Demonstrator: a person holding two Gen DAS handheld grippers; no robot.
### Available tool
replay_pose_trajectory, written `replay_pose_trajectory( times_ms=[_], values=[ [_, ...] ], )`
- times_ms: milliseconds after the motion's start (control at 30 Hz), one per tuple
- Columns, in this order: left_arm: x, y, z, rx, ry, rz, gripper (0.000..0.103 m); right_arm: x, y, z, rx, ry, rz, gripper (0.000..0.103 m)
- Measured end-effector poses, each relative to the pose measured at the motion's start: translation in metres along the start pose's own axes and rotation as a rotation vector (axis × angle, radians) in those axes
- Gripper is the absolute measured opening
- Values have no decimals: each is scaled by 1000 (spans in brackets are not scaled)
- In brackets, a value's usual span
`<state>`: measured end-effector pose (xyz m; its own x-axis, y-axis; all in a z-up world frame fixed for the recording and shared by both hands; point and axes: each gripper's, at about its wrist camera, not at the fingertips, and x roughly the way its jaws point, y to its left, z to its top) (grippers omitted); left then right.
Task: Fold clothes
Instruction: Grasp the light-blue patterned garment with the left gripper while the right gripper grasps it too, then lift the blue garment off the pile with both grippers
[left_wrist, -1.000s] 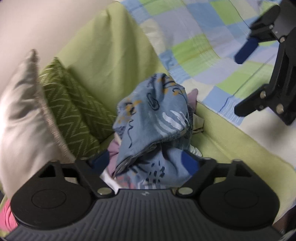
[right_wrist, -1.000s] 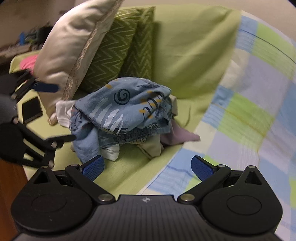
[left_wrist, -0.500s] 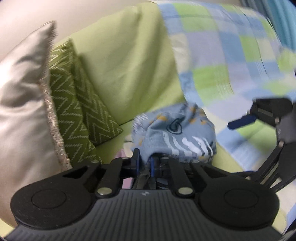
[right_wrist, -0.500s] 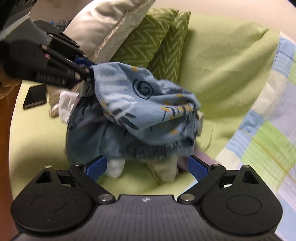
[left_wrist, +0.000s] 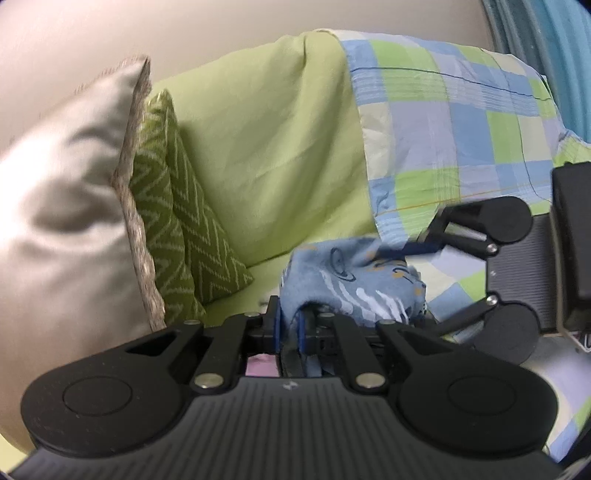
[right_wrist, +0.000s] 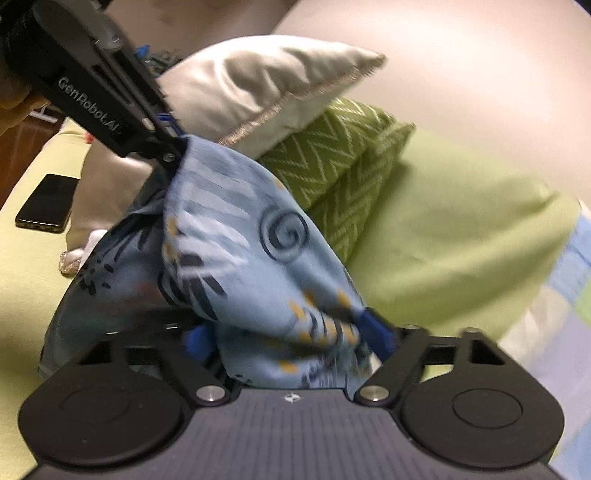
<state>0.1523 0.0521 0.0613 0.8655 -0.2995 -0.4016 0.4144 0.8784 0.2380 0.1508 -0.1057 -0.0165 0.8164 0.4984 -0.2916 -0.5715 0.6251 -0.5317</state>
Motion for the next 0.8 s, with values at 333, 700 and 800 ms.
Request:
replay_pose_trajectory(
  times_ms=[333, 700, 800],
  values=[
    [-51, -49, 81, 86, -187, -107, 6, -95, -66, 29, 61, -55, -148, 0],
    [-124, -178, 154, 143, -354, -402, 6, -299, -133, 29, 136, -49, -417, 0],
    [-130, -220, 160, 149, -345, -496, 6, -356, -136, 15, 133, -4, -471, 0]
  ],
)
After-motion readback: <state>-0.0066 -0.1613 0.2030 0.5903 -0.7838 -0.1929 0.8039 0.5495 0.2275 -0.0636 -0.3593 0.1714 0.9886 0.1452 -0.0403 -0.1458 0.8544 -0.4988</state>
